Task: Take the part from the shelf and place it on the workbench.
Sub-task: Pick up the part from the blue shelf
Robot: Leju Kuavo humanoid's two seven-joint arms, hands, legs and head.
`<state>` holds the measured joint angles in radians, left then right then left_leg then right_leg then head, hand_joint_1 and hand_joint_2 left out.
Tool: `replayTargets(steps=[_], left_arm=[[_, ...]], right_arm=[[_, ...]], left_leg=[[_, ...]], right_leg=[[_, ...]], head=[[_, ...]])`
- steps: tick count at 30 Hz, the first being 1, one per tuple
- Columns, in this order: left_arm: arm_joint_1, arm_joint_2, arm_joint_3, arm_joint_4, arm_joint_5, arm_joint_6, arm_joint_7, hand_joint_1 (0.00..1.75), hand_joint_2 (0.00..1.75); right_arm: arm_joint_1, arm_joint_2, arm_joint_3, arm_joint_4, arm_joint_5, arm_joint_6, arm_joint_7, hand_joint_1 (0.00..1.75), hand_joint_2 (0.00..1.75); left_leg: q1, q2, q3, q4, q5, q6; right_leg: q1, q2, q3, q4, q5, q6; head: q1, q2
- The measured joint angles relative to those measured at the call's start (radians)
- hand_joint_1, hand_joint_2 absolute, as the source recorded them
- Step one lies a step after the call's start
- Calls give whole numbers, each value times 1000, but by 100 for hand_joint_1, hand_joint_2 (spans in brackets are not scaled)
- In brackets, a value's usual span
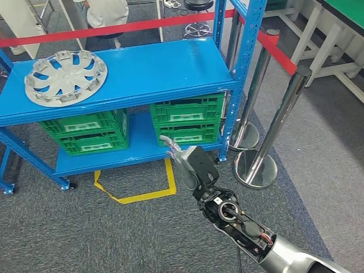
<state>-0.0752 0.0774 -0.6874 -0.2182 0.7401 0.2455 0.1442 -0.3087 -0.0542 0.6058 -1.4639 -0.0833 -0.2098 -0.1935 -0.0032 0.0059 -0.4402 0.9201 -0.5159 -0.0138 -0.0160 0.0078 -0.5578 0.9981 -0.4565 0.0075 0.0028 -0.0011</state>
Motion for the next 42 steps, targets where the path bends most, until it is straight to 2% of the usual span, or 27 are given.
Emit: replayTargets(steps=[30,36,38,40,42], left_arm=[[0,0,0,0,13,0,-9,0,0],[0,1,0,0,14,0,-9,0,0],[-1,1,0,0,13,0,-9,0,0],[-1,1,0,0,13,0,-9,0,0],[0,0,0,0,14,0,-9,0,0]], right_arm=[[6,0,1,-22,16,6,13,0,0],[7,0,1,-22,19,6,13,0,0],[7,0,1,-24,20,6,13,0,0],[6,-1,1,-26,20,6,13,0,0],[7,-1,0,-27,21,7,13,0,0]], left_leg=[[0,0,0,0,0,0],[-3,-1,-9,11,-1,5],[1,0,-8,2,6,12],[11,4,-2,-17,19,22],[17,7,2,-27,25,26]], right_leg=[[0,0,0,0,0,0],[-4,-1,-3,-4,6,9],[-2,-1,-3,-9,10,15],[3,-1,-17,13,-7,21],[3,-2,-65,118,-59,28]], head=[[0,0],[-5,0],[-6,0],[-3,0],[9,0]])
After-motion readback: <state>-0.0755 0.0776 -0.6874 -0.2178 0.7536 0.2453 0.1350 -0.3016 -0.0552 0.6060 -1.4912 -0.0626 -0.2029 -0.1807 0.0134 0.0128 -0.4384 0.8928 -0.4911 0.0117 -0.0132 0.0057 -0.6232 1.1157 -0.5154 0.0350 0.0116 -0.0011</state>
